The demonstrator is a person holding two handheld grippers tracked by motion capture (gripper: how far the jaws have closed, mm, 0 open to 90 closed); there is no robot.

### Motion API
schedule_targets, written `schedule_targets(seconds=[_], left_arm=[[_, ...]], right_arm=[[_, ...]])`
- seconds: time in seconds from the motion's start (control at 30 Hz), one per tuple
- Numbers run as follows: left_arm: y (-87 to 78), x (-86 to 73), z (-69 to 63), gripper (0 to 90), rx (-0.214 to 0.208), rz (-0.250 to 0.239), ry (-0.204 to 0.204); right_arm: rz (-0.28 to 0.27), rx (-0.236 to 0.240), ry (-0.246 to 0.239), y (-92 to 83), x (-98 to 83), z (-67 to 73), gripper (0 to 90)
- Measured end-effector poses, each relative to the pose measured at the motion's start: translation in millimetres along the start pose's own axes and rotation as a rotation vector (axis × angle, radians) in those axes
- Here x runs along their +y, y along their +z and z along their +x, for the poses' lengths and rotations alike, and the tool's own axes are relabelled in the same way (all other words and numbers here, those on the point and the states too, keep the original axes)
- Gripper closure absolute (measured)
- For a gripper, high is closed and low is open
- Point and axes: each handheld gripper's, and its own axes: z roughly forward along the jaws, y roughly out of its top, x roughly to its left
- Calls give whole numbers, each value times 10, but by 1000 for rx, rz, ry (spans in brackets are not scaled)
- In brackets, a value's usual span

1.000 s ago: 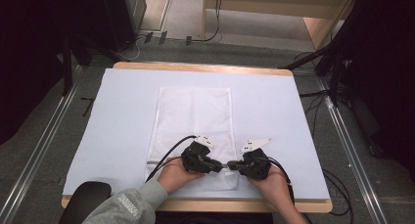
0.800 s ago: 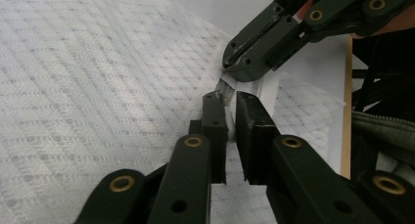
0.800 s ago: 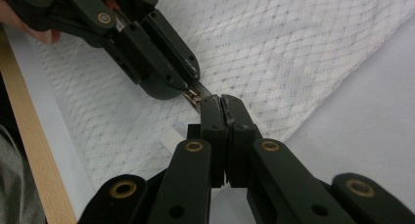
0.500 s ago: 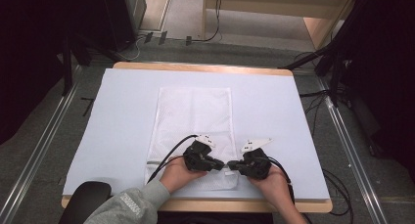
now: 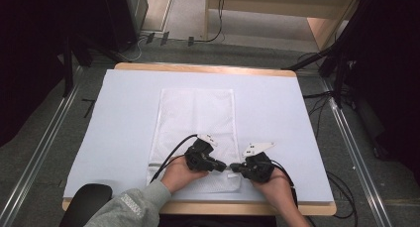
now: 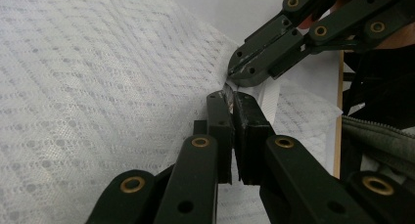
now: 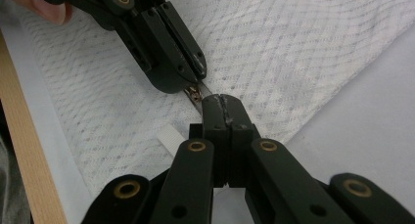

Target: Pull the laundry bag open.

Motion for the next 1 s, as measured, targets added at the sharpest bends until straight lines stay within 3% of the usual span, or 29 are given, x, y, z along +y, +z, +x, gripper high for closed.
schedule_targets(seconds=[0.37,0.57,1.0], left_arm=[[-18,-6,20,879,-13,6,-27],[-55,-23,58,880,-33,1,-67],[-167,-58,102,880,-29,24,-69]], right_arm=[[-9,11,5,-5,-21,-19,900],[-26,17,15,-2,-46,-26,900],[-26,20,9,-4,-47,-34,900]])
